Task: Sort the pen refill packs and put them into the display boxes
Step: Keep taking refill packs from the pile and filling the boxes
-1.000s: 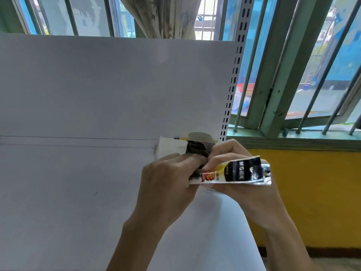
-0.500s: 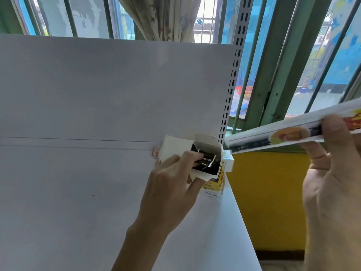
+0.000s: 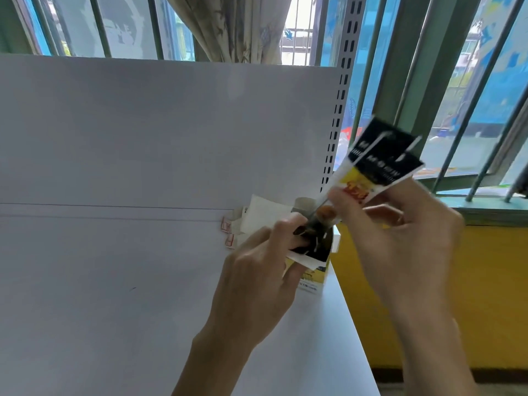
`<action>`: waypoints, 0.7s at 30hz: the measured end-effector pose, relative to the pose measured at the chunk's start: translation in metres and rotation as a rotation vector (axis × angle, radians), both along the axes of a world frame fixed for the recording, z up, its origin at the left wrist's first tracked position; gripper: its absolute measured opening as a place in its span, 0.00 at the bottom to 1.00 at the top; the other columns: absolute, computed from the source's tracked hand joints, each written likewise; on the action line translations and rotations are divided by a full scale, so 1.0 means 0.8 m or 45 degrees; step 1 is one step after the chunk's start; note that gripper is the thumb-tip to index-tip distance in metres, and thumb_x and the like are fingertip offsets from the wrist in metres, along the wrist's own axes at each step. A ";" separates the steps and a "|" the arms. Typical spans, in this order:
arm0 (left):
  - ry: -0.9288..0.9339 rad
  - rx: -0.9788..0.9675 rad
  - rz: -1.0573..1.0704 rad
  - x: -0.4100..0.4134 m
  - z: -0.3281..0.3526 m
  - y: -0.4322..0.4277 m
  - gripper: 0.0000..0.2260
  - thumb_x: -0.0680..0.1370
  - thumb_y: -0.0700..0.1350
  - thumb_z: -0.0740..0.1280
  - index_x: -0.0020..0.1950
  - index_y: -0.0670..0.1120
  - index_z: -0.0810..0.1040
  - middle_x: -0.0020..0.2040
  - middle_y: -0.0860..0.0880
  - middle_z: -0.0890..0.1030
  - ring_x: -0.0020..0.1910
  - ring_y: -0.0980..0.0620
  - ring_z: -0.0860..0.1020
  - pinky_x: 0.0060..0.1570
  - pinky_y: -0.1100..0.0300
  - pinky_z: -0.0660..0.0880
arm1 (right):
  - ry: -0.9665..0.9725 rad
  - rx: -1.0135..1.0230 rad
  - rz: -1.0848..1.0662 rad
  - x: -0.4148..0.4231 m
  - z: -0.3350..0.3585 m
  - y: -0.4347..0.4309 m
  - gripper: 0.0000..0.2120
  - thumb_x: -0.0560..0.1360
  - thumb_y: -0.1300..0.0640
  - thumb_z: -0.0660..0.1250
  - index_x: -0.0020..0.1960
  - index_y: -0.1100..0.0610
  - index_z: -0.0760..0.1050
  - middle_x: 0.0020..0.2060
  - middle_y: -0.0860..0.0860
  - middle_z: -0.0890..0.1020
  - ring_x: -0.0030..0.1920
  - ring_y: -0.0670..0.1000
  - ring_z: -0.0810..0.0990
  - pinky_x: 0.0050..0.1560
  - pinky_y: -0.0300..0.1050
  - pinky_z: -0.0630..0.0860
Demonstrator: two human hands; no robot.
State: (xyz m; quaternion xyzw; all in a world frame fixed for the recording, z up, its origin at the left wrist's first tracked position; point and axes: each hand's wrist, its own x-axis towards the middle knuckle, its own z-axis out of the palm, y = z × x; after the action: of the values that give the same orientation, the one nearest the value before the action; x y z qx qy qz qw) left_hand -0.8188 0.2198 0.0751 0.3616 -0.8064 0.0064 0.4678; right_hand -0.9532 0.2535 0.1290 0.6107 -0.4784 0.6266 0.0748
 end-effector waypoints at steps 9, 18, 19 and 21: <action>0.046 0.005 -0.107 -0.007 -0.005 0.001 0.30 0.62 0.36 0.78 0.54 0.47 0.65 0.44 0.50 0.84 0.48 0.56 0.72 0.44 0.88 0.59 | -0.088 0.060 -0.042 -0.004 -0.003 0.004 0.10 0.69 0.49 0.71 0.41 0.37 0.70 0.32 0.27 0.73 0.38 0.29 0.76 0.36 0.22 0.71; 0.045 0.004 -0.164 -0.008 -0.003 0.006 0.30 0.61 0.33 0.78 0.54 0.46 0.65 0.44 0.51 0.84 0.48 0.56 0.73 0.44 0.88 0.60 | -0.132 0.068 0.121 -0.014 0.016 0.007 0.07 0.69 0.52 0.72 0.38 0.41 0.75 0.35 0.30 0.79 0.41 0.35 0.80 0.40 0.28 0.75; 0.040 0.000 -0.186 -0.006 -0.002 0.005 0.29 0.61 0.34 0.78 0.54 0.46 0.65 0.45 0.50 0.84 0.48 0.58 0.73 0.44 0.88 0.60 | -0.129 0.095 0.183 -0.014 0.017 0.007 0.05 0.69 0.53 0.71 0.39 0.43 0.77 0.38 0.33 0.81 0.43 0.38 0.81 0.41 0.30 0.76; 0.051 -0.017 -0.207 0.001 0.001 0.003 0.27 0.62 0.38 0.77 0.53 0.46 0.65 0.45 0.49 0.83 0.48 0.64 0.71 0.43 0.88 0.61 | -0.022 0.220 0.247 -0.013 0.014 0.004 0.05 0.70 0.55 0.72 0.42 0.45 0.78 0.40 0.36 0.81 0.43 0.39 0.81 0.41 0.29 0.75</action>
State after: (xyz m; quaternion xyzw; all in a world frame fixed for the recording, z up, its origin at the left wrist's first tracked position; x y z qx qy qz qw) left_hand -0.8178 0.2218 0.0758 0.2920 -0.8236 -0.0333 0.4851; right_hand -0.9637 0.2570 0.1399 0.6529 -0.4699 0.5925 -0.0434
